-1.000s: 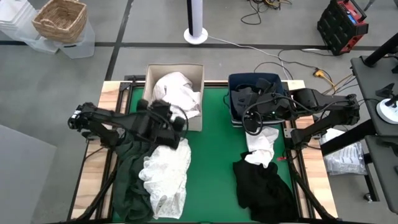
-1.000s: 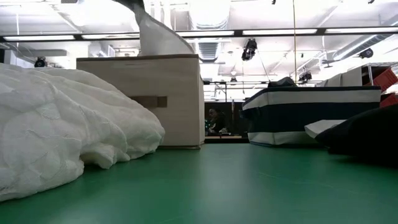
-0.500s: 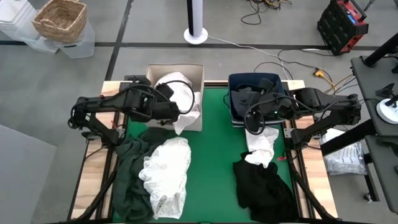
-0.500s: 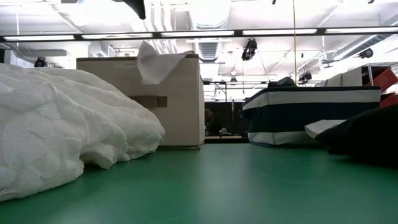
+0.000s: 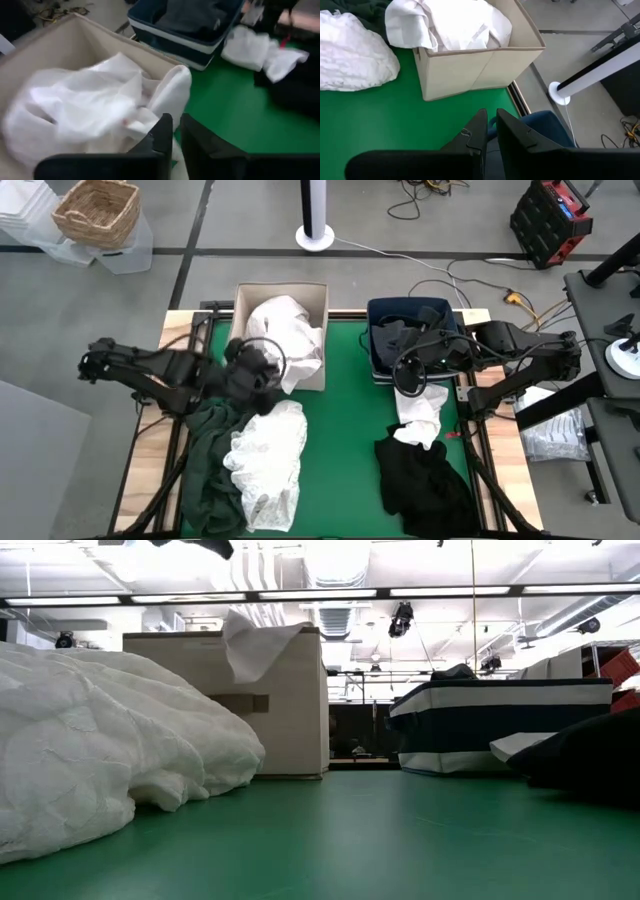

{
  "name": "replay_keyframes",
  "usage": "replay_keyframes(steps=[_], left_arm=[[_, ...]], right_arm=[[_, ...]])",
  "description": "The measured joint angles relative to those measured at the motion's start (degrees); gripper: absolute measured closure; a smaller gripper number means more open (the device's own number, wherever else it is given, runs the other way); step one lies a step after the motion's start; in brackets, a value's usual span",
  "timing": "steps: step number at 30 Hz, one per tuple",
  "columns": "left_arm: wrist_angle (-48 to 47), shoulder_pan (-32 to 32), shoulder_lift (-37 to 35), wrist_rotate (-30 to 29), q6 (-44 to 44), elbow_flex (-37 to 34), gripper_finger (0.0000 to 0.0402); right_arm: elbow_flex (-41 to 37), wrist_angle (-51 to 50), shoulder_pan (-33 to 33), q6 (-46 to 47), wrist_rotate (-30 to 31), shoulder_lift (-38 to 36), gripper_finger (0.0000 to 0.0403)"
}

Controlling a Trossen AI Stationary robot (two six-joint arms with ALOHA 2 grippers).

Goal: Sort clothes
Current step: Put the right white shirt into the white laundry bin

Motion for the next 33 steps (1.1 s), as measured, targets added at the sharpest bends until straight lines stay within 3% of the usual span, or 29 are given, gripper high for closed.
replay_keyframes(steps=[5, 8, 12, 18, 23, 33], left_arm=[[11.77, -4.11, -2.49, -3.14, -7.77, -12.19, 0.0322], [15.26, -5.62, -0.89, -9.34, -9.39, -16.8, 0.0273], [16.66, -6.79, 2.55, -18.87, -12.28, -19.16, 0.0213], [16.23, -6.41, 9.13, -19.65, -16.8, -19.26, 0.0179], [14.81, -6.39, 12.24, -19.87, -24.84, -19.26, 0.0217], [6.18, -5.55, 13.0, -22.67, -38.36, -19.44, 0.0389]], right_arm=[[0.0, 0.09, 0.0, -0.09, -0.01, 0.0, 0.0371], [-0.04, 0.13, 0.0, -0.11, 0.01, 0.0, 0.0371], [-0.09, 0.13, 0.0, -0.01, 0.0, 0.0, 0.0371], [-0.11, 0.15, 0.0, 0.67, 0.0, 0.0, 0.0371], [-0.13, 0.15, 0.01, 0.76, 0.0, 0.0, 0.0371], [-0.49, 0.15, 0.02, 0.91, -0.01, 0.0, 0.0371]])
